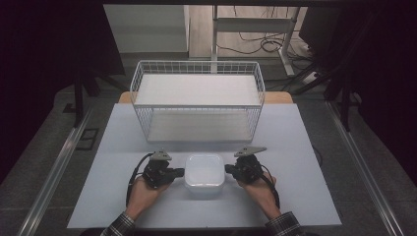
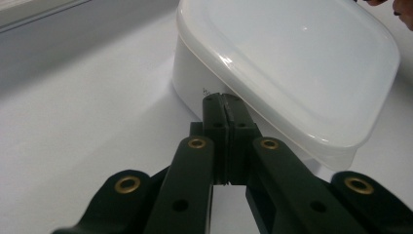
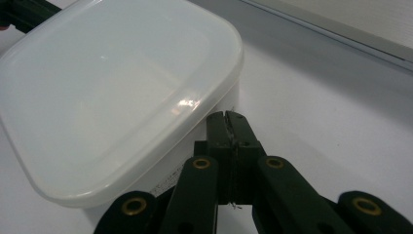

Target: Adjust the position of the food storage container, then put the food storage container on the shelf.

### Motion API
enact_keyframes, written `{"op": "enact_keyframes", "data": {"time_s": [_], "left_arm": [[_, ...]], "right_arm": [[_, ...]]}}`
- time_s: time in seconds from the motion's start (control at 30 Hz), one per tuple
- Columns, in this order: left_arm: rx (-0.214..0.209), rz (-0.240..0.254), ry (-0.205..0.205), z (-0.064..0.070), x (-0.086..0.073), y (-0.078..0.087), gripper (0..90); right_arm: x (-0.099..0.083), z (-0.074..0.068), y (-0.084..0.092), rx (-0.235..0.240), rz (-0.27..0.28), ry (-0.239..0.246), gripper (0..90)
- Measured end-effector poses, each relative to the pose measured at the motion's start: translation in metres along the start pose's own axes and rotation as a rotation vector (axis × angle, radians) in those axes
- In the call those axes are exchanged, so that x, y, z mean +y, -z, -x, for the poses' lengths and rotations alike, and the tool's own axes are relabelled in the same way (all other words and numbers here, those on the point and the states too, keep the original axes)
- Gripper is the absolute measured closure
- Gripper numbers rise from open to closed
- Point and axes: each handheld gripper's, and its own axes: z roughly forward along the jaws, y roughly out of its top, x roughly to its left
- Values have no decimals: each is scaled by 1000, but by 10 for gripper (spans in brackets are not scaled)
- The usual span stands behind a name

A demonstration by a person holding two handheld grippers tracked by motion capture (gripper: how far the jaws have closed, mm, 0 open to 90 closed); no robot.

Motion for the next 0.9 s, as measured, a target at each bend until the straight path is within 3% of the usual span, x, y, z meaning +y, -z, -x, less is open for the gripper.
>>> {"op": "enact_keyframes", "data": {"time_s": [0.13,0.17,0.2,0.27,0.33,0.37,0.4,0.47,0.5,0.53,0.63,0.73,0.9], "left_arm": [[47,21,0,-1,-4,11,826],[57,32,2,0,-6,15,780],[72,48,-12,1,-11,22,659],[87,45,-24,2,-15,25,560],[77,32,-21,3,-19,27,441],[77,32,-21,3,-19,27,398],[77,34,-22,4,-21,28,398],[63,36,-19,5,-25,29,308],[47,43,-17,5,-27,30,236],[47,43,-17,5,-27,30,207],[59,65,-30,5,-33,34,131],[58,83,-42,4,-36,34,39],[65,97,-73,4,-37,33,9]], "right_arm": [[-1,1,7,-14,16,19,860],[-3,1,12,-24,32,32,840],[-6,2,22,-35,49,50,792],[-10,4,29,-42,68,57,726],[-15,5,37,-37,77,64,630],[-15,5,37,-37,77,64,630],[-19,5,41,-45,82,78,579],[-23,4,47,-66,94,85,452],[-26,5,50,-46,104,79,318],[-26,5,50,-46,104,79,318],[-33,6,51,-20,110,89,154],[-39,7,50,-1,90,105,60],[-38,9,52,-7,111,85,29]]}}
